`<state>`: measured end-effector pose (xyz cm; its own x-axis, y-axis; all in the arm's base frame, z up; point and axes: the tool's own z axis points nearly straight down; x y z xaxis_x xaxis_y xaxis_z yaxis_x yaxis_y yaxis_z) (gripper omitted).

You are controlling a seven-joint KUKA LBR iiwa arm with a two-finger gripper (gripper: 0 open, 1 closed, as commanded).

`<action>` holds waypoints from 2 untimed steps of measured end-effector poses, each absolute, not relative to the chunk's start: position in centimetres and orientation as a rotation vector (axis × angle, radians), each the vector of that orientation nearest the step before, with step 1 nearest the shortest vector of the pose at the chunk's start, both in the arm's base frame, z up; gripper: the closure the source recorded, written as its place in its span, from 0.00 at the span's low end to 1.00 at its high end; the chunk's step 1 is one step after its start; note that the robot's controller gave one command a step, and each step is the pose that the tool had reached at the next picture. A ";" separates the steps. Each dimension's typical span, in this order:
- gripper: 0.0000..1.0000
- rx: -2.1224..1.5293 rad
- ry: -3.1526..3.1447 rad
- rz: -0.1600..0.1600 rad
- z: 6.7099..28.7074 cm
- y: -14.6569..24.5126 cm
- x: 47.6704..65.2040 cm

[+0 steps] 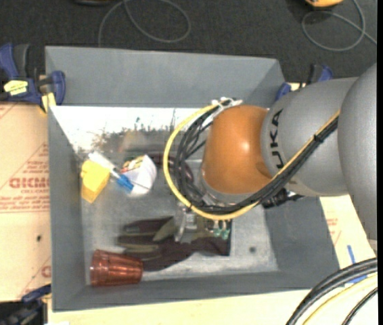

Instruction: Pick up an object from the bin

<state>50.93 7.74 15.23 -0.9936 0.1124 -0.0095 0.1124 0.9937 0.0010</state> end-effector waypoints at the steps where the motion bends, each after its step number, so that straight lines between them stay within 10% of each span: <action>1: 1.00 0.117 3.135 0.000 14.0 9.4 49.6; 2: 1.00 0.388 3.120 -0.002 17.8 9.4 49.3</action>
Offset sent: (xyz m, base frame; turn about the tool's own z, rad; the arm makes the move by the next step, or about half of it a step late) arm -0.0109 0.0089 0.1159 0.0149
